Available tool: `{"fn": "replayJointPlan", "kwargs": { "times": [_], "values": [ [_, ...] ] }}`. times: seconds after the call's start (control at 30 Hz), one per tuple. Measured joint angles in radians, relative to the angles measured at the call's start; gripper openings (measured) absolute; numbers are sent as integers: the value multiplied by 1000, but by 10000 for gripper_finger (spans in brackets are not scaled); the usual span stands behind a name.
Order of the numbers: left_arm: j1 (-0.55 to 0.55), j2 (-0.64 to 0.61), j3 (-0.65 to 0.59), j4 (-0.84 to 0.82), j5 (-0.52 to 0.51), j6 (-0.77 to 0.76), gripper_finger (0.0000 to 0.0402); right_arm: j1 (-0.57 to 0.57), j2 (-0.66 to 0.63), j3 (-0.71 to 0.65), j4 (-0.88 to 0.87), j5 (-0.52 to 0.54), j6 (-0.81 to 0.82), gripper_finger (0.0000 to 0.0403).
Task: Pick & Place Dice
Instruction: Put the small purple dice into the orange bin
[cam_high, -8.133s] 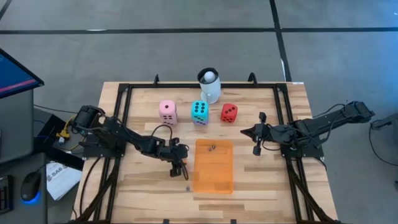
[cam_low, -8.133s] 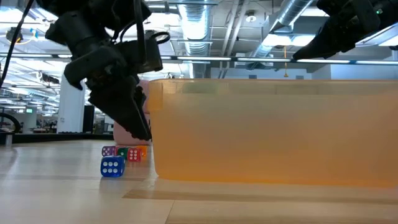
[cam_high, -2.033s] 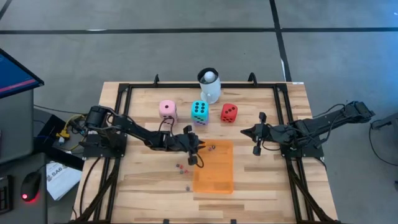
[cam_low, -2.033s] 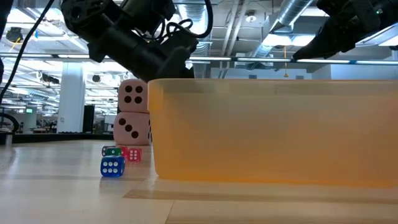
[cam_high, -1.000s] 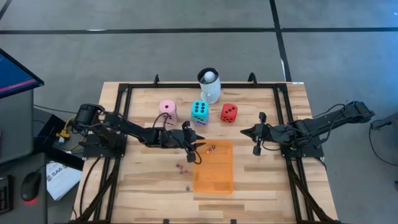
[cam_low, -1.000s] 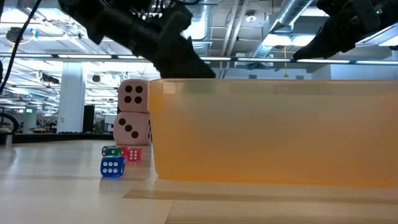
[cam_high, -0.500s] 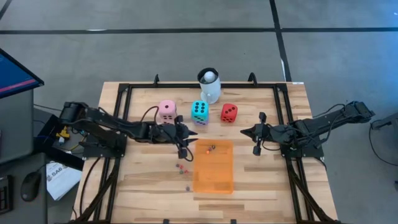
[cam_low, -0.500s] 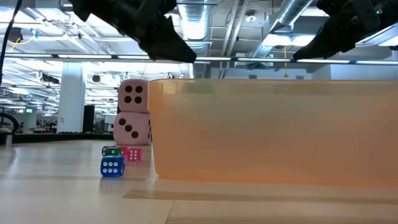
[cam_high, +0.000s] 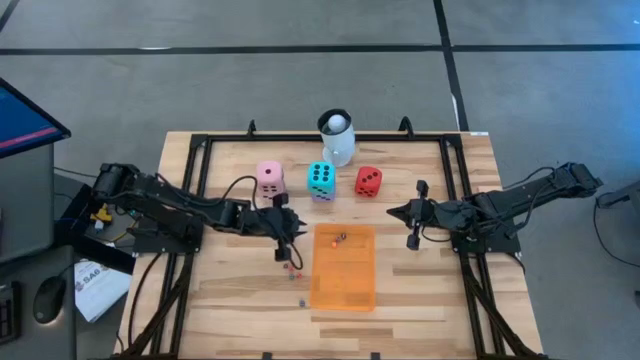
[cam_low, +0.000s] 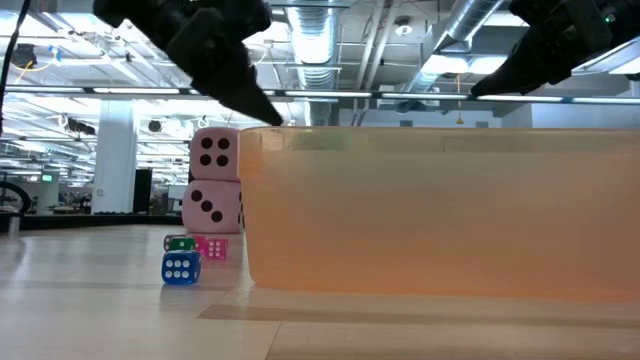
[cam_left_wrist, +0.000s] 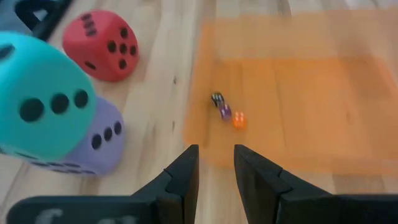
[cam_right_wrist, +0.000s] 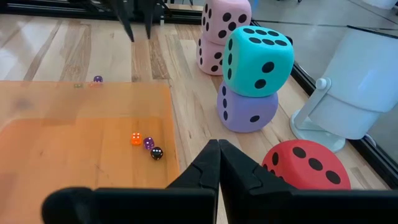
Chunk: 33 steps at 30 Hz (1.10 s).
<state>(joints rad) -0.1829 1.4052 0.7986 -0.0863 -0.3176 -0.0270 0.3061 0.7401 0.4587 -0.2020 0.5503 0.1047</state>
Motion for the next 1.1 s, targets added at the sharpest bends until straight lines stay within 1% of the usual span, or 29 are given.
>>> {"fn": "replayJointPlan", "kwargs": {
  "times": [0.3, 0.4, 0.6, 0.7, 0.97, 1.1],
  "values": [
    [-62, 0, 0, -119, 1, -15, 90, 0, 0, 0, 0, 0, 0, 0],
    [-81, 1, 0, -150, 7, -61, 90, 0, 0, 0, 0, 0, 0, 0],
    [-95, 1, 0, -224, 178, -202, 90, 0, 0, 0, 0, 0, 0, 0],
    [-95, 2, -6, -239, 220, -258, 90, 0, 0, 0, 0, 0, 0, 0],
    [-90, 2, -57, -230, 213, -268, 90, 0, 0, 0, 0, 0, 0, 0],
    [-90, 2, -60, -223, 201, -270, 101, 0, 0, 0, 0, 0, 0, 0]
  ]
}}
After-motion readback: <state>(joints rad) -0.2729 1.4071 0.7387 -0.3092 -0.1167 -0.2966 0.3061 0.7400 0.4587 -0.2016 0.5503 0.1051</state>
